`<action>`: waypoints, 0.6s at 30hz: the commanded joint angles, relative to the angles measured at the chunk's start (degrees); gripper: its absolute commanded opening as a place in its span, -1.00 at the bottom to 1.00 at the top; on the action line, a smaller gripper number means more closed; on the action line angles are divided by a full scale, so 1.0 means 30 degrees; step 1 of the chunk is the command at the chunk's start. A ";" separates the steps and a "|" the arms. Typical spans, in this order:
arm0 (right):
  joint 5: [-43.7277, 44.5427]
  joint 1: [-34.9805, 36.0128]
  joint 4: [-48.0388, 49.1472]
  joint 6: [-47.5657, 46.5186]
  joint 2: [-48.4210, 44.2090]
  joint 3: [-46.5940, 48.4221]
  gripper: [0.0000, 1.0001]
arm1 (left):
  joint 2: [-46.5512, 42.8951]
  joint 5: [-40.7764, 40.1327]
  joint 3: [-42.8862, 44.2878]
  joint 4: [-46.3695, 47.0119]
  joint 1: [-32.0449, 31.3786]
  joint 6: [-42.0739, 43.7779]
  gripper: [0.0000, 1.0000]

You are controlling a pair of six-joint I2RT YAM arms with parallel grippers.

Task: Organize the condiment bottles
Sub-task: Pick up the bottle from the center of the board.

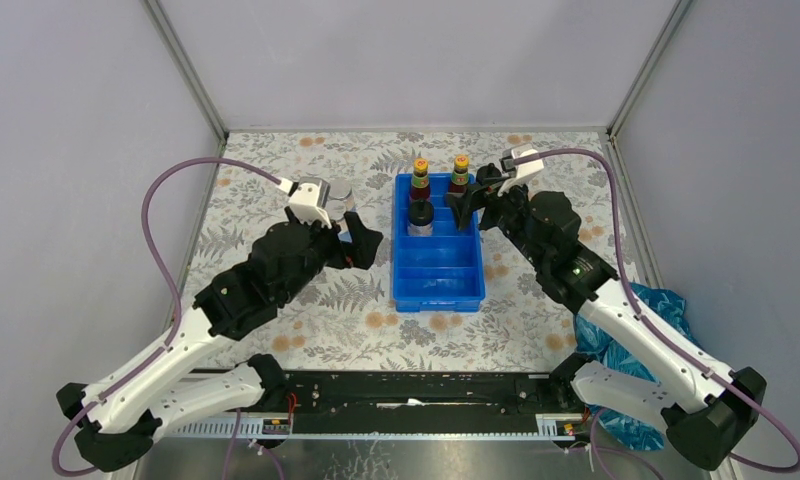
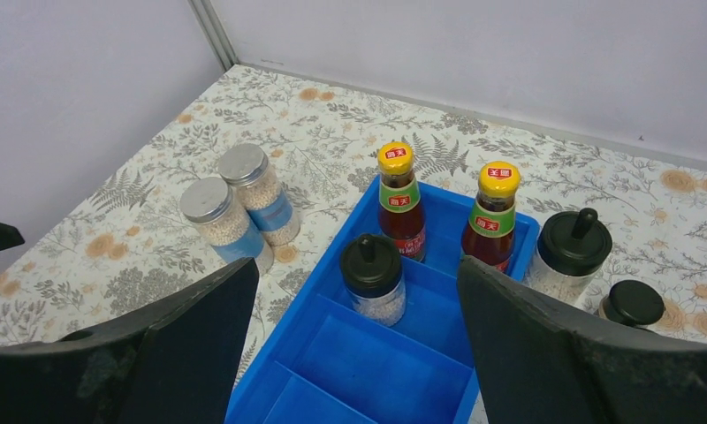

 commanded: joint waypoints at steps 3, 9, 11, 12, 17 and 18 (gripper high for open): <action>-0.0288 -0.0094 -0.0542 0.0749 -0.0695 0.0328 0.80 | 0.2023 -0.1123 0.2318 -0.0826 0.0149 0.1881 0.97; -0.0817 -0.0094 -0.0393 0.1161 -0.0243 0.0110 0.79 | 0.4040 -0.1108 0.3621 -0.2255 0.1771 0.2656 0.97; -0.0392 -0.0105 -0.0846 0.1094 0.0184 0.0325 0.79 | 0.4468 -0.0603 0.4037 -0.2454 0.3161 0.2734 0.97; -0.0083 -0.0091 -0.1105 0.1158 0.0400 0.0423 0.79 | 0.4785 -0.0202 0.4301 -0.2649 0.4022 0.2738 0.97; 0.0844 -0.0095 -0.1246 0.1517 0.0816 -0.0133 0.79 | 0.6531 0.2076 0.5566 -0.3232 0.7913 0.3104 0.97; 0.0866 -0.0104 -0.1115 0.1577 0.0830 -0.0326 0.79 | 0.6936 0.2037 0.5814 -0.3277 0.8216 0.3132 0.97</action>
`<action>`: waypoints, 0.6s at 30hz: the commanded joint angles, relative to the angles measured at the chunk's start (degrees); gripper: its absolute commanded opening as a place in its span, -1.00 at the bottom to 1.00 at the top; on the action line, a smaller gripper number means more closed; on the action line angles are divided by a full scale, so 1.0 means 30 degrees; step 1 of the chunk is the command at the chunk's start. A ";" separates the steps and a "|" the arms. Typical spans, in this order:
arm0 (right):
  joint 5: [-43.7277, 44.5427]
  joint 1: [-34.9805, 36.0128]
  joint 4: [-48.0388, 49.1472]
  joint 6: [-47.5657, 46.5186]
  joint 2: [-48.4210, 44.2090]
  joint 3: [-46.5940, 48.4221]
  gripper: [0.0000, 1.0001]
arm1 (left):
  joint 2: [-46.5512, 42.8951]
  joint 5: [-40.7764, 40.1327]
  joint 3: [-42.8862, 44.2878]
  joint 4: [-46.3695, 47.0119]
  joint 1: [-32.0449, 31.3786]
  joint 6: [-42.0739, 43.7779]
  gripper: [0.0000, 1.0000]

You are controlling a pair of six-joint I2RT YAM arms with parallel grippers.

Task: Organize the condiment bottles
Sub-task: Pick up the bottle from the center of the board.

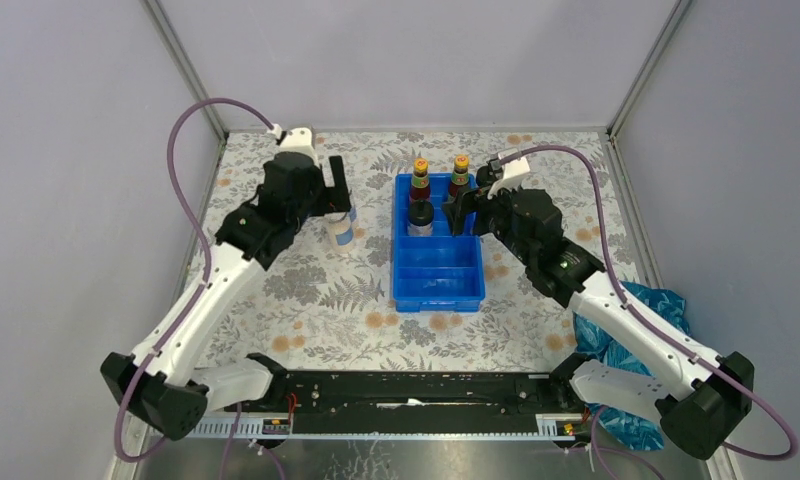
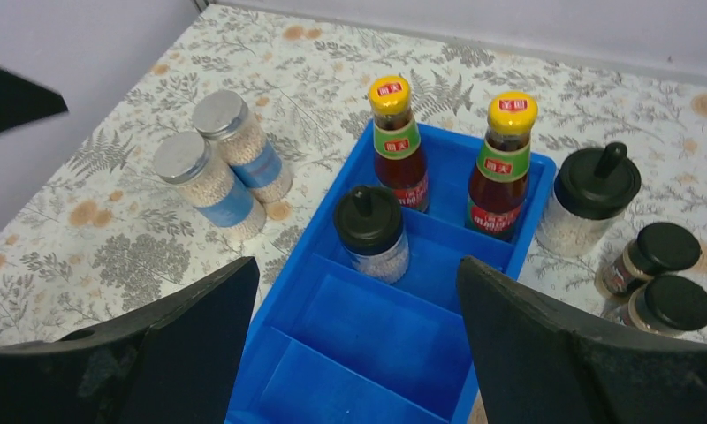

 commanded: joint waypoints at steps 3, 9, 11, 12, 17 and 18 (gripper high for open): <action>0.0951 -0.0098 0.0530 0.0690 0.0105 -0.0705 0.79 | 0.3023 0.1417 0.2191 -0.1156 0.1885 0.0811 0.97; 0.1753 -0.0083 0.0859 0.0598 0.0762 -0.1168 0.79 | 0.5921 0.2650 0.2805 -0.0516 0.2937 0.0066 0.90; 0.1985 -0.0105 0.0783 0.0515 0.1038 -0.1149 0.79 | 0.6414 0.2521 0.2802 -0.0089 0.3115 -0.0127 0.90; 0.2029 -0.0105 0.0839 0.0534 0.1113 -0.1194 0.79 | 0.6630 0.2495 0.2820 0.0043 0.3229 -0.0199 0.91; 0.1805 -0.0105 0.1298 0.0713 0.0986 -0.1800 0.79 | 0.7437 0.2284 0.2975 0.0666 0.3535 -0.0190 0.91; 0.1813 -0.0105 0.1318 0.0705 0.0982 -0.1839 0.79 | 0.7545 0.2205 0.2999 0.0789 0.3574 -0.0127 0.91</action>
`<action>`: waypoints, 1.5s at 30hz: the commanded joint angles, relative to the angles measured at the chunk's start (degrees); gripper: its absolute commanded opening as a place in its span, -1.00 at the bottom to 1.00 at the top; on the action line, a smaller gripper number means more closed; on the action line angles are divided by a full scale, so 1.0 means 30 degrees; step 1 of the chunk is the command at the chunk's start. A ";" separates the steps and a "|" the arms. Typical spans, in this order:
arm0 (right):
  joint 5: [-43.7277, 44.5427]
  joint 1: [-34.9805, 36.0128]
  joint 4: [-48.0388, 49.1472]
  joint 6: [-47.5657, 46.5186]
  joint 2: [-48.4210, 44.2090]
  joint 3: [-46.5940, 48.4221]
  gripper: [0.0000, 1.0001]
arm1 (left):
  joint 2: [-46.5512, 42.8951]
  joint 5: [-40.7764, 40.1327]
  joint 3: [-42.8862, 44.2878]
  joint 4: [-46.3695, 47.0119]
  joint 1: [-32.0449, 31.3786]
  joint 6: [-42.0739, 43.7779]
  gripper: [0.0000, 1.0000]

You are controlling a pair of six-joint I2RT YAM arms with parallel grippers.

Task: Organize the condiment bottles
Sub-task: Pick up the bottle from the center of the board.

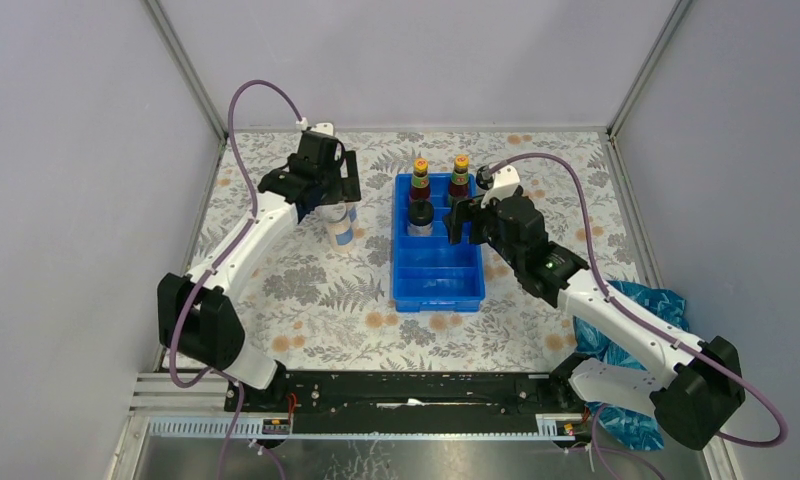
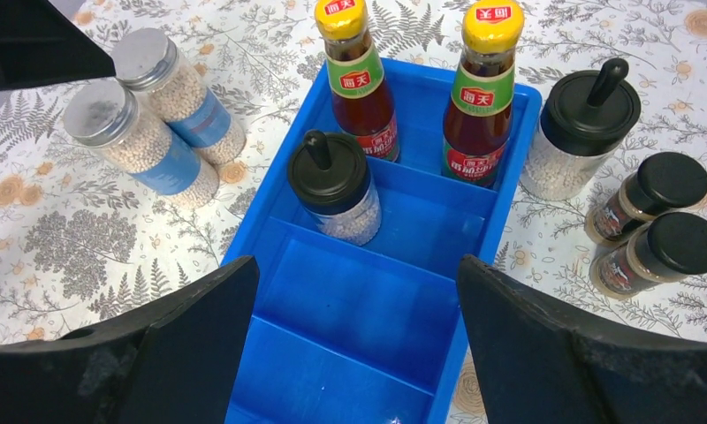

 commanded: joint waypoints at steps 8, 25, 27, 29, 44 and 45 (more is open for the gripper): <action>0.0468 -0.0098 0.0946 0.0213 -0.0206 -0.0299 0.79 | 0.1118 -0.0202 0.0607 0.1941 0.0563 0.0393 0.91; 0.0264 -0.0084 0.1117 0.0183 0.0297 -0.0269 0.79 | 0.3182 -0.0346 0.0704 0.3773 0.0818 0.0605 0.91; 0.0267 -0.0087 0.1123 0.0178 0.0325 -0.0283 0.79 | 0.3406 -0.0376 0.0754 0.3829 0.0826 0.0605 0.91; 0.0252 -0.0096 0.1144 0.0178 0.0334 -0.0298 0.79 | 0.3571 -0.0416 0.0755 0.3932 0.0819 0.0634 0.90; 0.0069 -0.0098 0.1349 0.0295 0.0523 -0.0459 0.80 | 0.4411 -0.1302 0.0589 0.4361 0.0818 0.0997 0.75; 0.0059 -0.0084 0.1356 0.0295 0.0543 -0.0452 0.79 | 0.4438 -0.1377 0.0589 0.4384 0.0818 0.1036 0.73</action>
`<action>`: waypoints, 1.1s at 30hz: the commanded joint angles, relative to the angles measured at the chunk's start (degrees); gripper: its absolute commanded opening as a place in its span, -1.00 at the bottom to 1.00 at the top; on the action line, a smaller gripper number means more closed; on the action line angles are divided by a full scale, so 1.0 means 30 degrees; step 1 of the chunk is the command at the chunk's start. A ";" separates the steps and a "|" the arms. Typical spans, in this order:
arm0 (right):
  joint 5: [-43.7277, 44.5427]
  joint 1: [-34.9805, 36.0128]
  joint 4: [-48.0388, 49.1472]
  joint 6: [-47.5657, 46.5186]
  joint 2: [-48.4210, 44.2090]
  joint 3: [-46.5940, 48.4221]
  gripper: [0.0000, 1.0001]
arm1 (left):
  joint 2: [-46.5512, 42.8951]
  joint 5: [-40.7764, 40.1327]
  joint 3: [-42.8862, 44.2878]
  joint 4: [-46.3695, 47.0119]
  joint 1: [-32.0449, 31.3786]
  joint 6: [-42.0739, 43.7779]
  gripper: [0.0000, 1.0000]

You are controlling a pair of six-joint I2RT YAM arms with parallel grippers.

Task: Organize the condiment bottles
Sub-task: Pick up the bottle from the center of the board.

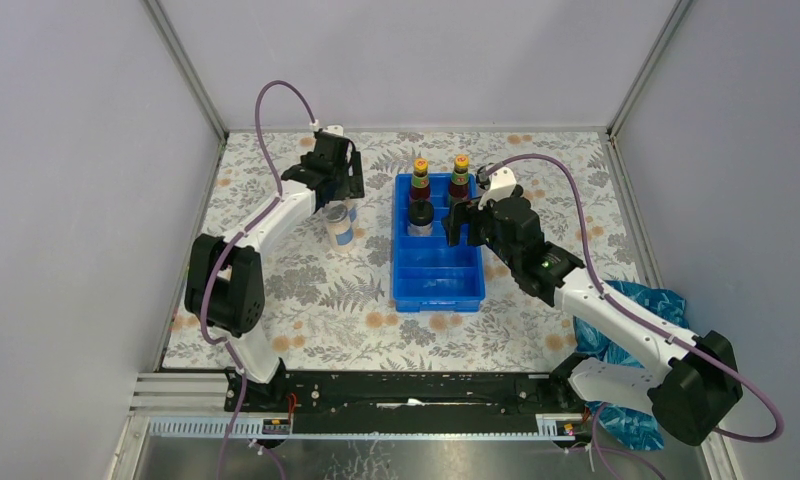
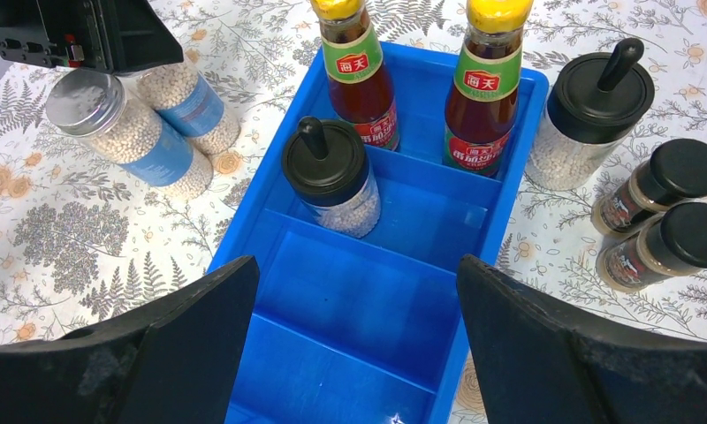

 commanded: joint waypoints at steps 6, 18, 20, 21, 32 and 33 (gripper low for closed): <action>0.0117 -0.0098 0.1026 0.0237 0.0155 -0.0037 0.80 | 0.0276 -0.0920 0.0306 0.0926 0.0163 0.0425 0.69; 0.0112 -0.0076 0.1072 0.0364 0.0185 -0.0125 0.80 | -0.0026 -0.0852 0.0712 -0.0560 0.0163 0.0132 0.67; 0.0072 -0.0097 0.1101 0.0380 0.0184 -0.0152 0.80 | -0.0026 -0.0818 0.0752 -0.0760 0.0163 0.0132 0.67; 0.0076 -0.0098 0.1087 0.0396 0.0170 -0.0154 0.80 | -0.0020 -0.0832 0.0763 -0.0860 0.0163 0.0132 0.67; 0.0093 -0.0094 0.1131 0.0427 0.0086 -0.0242 0.80 | -0.0133 -0.0706 0.0667 -0.1265 0.0135 0.0074 0.64; 0.0078 -0.0083 0.1131 0.0427 0.0106 -0.0224 0.80 | -0.0129 -0.0693 0.0660 -0.1256 0.0133 0.0052 0.64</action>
